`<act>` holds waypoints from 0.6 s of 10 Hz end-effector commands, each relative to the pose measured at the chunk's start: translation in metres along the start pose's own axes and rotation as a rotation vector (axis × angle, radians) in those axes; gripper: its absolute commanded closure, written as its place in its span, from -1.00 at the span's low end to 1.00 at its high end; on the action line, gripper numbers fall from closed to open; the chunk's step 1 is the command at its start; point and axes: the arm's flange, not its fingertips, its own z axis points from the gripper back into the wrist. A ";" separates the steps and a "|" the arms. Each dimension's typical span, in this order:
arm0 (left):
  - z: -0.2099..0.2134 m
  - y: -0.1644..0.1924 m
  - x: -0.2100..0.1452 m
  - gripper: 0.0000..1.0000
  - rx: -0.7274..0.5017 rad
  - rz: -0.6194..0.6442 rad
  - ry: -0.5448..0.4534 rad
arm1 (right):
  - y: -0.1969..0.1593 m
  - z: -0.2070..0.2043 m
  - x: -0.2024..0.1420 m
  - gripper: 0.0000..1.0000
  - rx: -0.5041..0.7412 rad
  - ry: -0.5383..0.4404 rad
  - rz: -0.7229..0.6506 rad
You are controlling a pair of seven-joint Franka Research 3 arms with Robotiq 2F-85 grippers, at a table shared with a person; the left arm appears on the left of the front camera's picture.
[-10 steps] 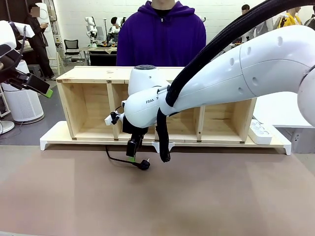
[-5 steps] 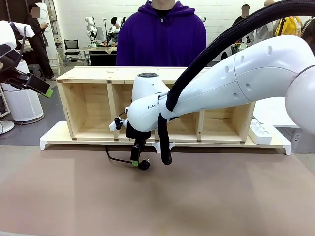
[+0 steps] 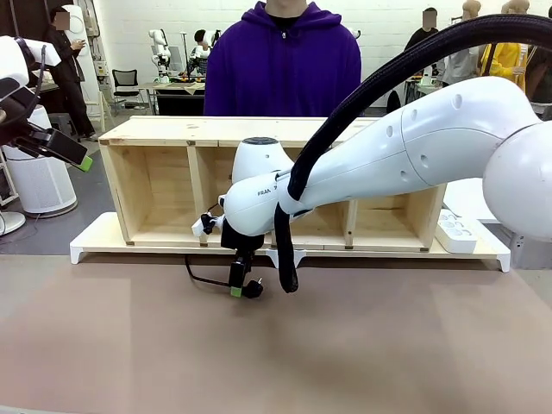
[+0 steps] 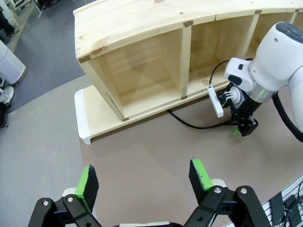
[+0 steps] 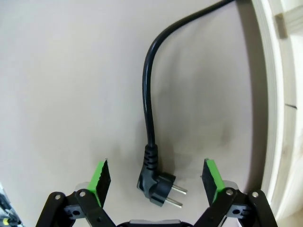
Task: Perform cable management.
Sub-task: When the cord part of the Power Cable appears at the lower middle area of the table and stops, grasp the cord part of the Power Cable.
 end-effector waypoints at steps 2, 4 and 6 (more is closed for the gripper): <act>0.000 0.000 0.001 -1.00 0.000 0.014 -0.006 | -0.003 -0.006 0.001 -1.00 0.031 -0.032 0.026; 0.000 0.000 0.001 -1.00 0.000 0.014 -0.006 | -0.005 -0.005 0.001 -1.00 0.023 -0.026 0.014; 0.000 0.000 0.001 -1.00 0.000 0.014 -0.006 | -0.004 -0.006 0.001 -1.00 0.019 -0.023 0.018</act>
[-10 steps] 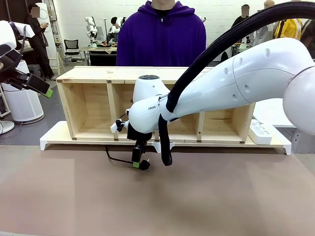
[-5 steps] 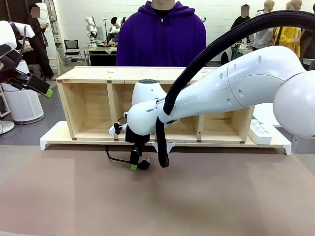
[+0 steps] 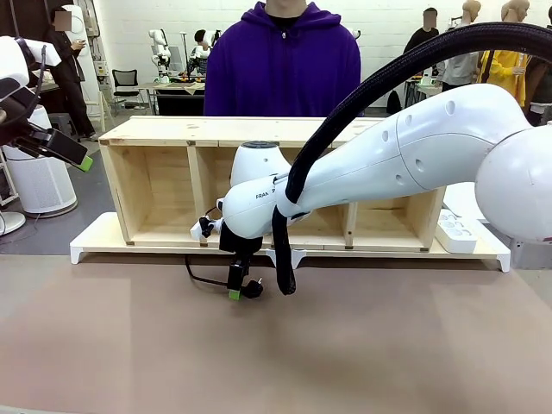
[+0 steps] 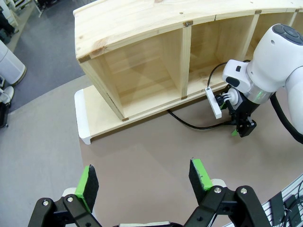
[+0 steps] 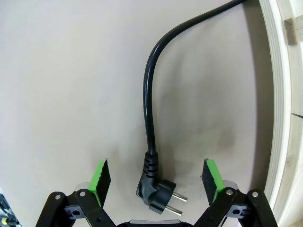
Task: Perform cable management.
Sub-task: When the cord part of the Power Cable appears at the lower middle area of the table and stops, grasp the cord part of the Power Cable.
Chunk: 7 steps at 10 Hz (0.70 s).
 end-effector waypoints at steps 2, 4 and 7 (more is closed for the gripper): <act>0.000 0.000 0.001 -1.00 0.000 0.014 -0.006 | -0.003 0.000 0.000 -0.62 -0.004 0.000 0.015; 0.000 0.000 0.001 -1.00 0.000 0.014 -0.006 | -0.002 0.001 0.001 -0.51 0.017 0.003 0.000; 0.000 0.000 0.001 -1.00 0.000 0.014 -0.006 | 0.000 -0.001 0.000 -0.51 0.001 0.003 0.001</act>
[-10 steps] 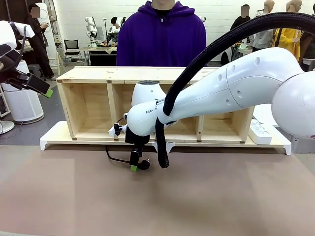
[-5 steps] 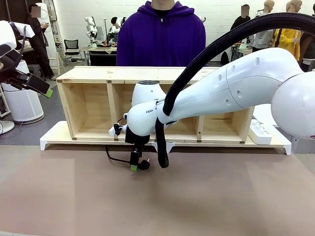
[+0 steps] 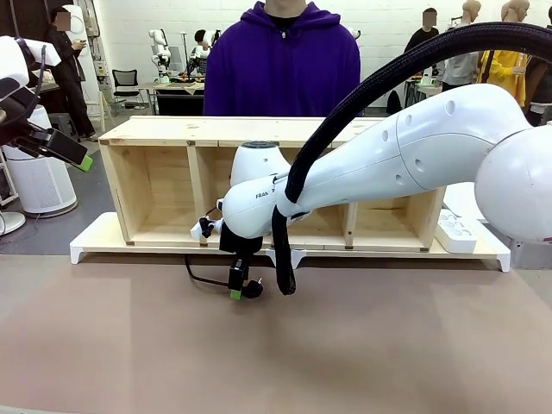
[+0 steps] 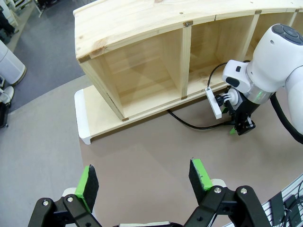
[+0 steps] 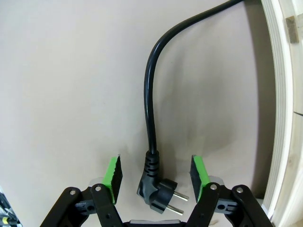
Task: Perform cable management.
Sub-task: When the cord part of the Power Cable appears at the lower middle area of the table and stops, grasp the cord part of the Power Cable.
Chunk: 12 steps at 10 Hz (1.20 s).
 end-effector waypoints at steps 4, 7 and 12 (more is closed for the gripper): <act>0.000 0.000 0.001 -1.00 0.000 0.014 -0.006 | 0.000 0.000 0.000 -0.52 0.000 0.000 0.001; 0.000 0.000 0.001 -1.00 0.000 0.014 -0.006 | 0.002 -0.001 0.008 -0.52 -0.015 0.017 0.040; 0.000 0.000 0.001 -1.00 0.000 0.014 -0.006 | -0.006 -0.004 0.007 -0.33 -0.028 0.056 0.047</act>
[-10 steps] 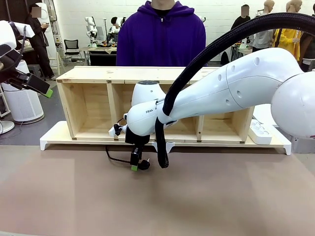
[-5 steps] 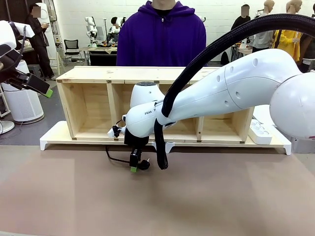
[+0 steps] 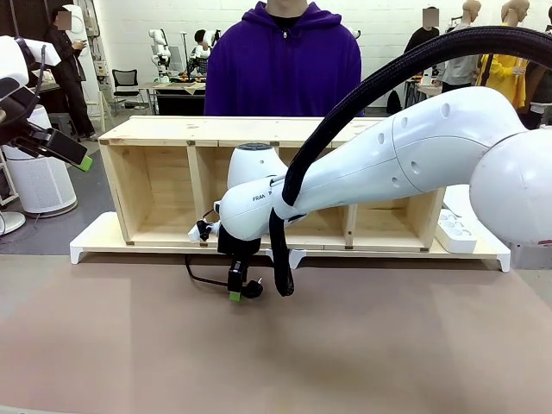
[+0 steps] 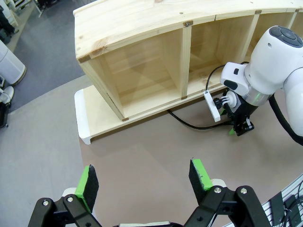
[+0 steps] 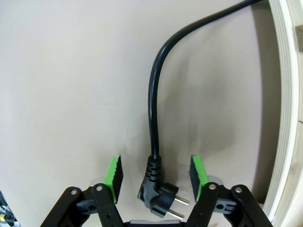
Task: Perform cable management.
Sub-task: When the cord part of the Power Cable appears at the lower middle area of the table and stops, grasp the cord part of the Power Cable.
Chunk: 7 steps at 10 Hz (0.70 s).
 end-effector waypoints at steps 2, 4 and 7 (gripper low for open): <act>0.000 0.000 0.001 -1.00 0.000 0.014 -0.006 | -0.005 -0.001 0.003 0.01 -0.022 0.060 0.031; 0.000 0.000 0.001 -1.00 0.000 0.014 -0.006 | -0.009 0.000 0.004 0.37 -0.026 0.056 0.029; 0.000 0.000 0.001 -1.00 0.000 0.014 -0.006 | -0.010 -0.002 0.006 0.55 -0.017 0.042 0.037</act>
